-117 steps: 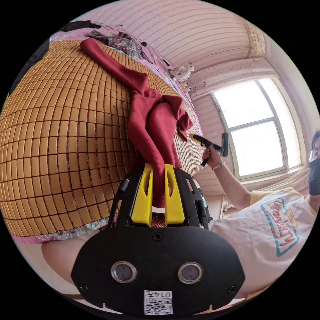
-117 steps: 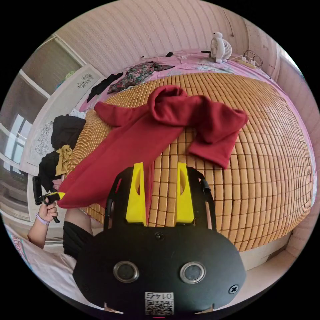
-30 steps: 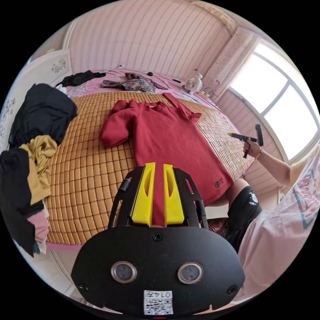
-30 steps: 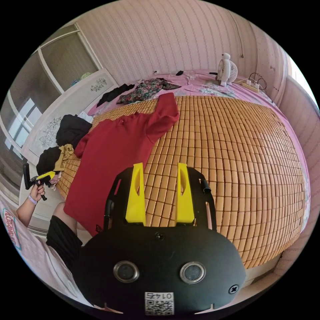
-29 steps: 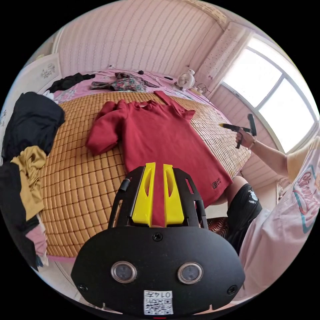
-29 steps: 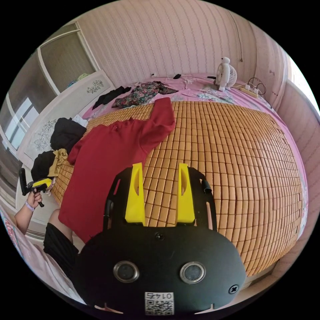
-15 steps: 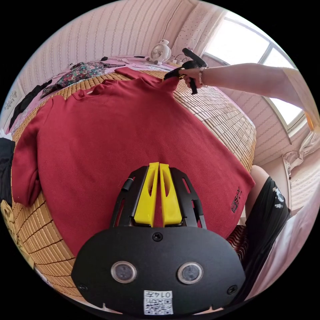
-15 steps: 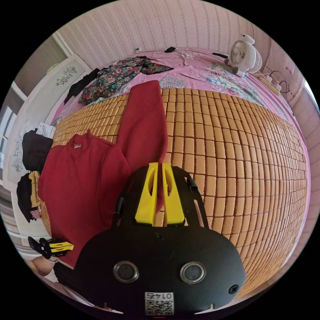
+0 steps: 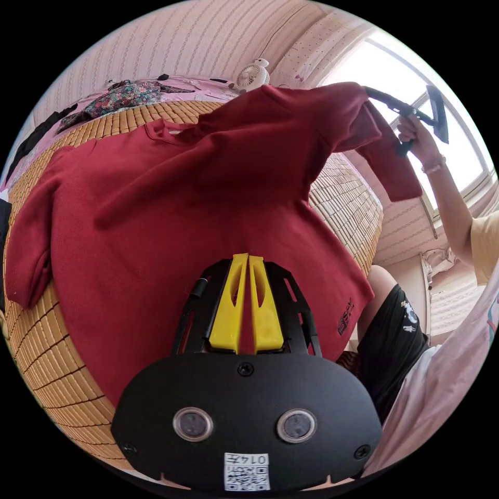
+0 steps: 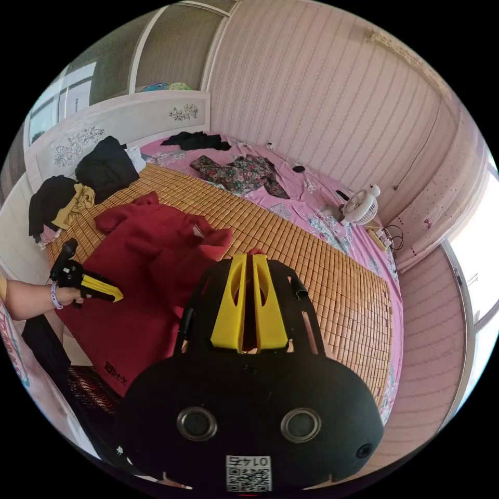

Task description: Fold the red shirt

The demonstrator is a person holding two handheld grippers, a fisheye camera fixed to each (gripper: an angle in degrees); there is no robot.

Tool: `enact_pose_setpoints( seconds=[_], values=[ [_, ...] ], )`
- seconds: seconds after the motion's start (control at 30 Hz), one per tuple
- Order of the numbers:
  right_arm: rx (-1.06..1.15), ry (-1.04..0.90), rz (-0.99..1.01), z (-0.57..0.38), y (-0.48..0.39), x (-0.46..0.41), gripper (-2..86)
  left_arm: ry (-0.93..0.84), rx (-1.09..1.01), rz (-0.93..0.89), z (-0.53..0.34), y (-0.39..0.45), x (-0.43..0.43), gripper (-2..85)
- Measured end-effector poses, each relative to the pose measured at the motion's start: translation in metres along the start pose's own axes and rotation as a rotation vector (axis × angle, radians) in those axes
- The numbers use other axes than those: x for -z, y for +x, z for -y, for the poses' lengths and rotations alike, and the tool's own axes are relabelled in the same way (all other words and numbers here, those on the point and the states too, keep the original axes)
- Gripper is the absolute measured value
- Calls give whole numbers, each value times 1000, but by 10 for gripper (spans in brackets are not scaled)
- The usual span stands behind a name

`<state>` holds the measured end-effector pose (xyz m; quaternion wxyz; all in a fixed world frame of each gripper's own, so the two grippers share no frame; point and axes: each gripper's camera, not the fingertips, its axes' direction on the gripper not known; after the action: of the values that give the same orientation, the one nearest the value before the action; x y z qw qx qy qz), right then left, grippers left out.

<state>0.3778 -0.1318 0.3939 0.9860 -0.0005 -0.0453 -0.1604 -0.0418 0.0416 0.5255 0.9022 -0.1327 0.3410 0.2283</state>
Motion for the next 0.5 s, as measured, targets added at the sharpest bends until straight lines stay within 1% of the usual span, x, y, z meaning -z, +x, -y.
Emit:
enact_pose_setpoints(
  seconds=[0.03, 0.07, 0.1, 0.13, 0.2, 0.27, 0.33, 0.4, 0.43, 0.47, 0.5],
  values=[
    [-117, -51, 25, -10, 31, -28, 42, 8, 3, -1, -1, 1, 2, -7],
    [-179, -82, 33, -18, 46, -41, 45, 17, 6, -2, -2, 2, 6, -7],
    [-314, -148, 53, -36, 73, -57, 50, 18, 11, 0, -4, 3, 9, -7],
    [-421, -141, 61, -59, 91, -58, 60, 18, 11, 1, -4, 3, 11, -7],
    [-489, -65, 74, -94, 98, -42, 76, 24, 0, 23, -5, 1, 19, -7],
    [-507, -74, 76, -125, 92, -33, 92, 39, -3, 48, 1, -4, 23, -6],
    [-519, -149, 130, -161, 76, -39, 114, 66, -16, 79, 15, -9, 26, -5],
    [-494, -224, 125, -181, 61, -52, 130, 103, -46, 103, 47, -11, 26, -4],
    [-463, -284, 103, -191, 53, -66, 116, 114, -53, 99, 56, -11, 26, -3],
    [-456, -299, 86, -195, 51, -70, 109, 129, -73, 91, 75, -9, 24, -3],
    [-429, -242, 50, -200, 49, -65, 96, 128, -98, 96, 94, -6, 20, -2]
  ],
)
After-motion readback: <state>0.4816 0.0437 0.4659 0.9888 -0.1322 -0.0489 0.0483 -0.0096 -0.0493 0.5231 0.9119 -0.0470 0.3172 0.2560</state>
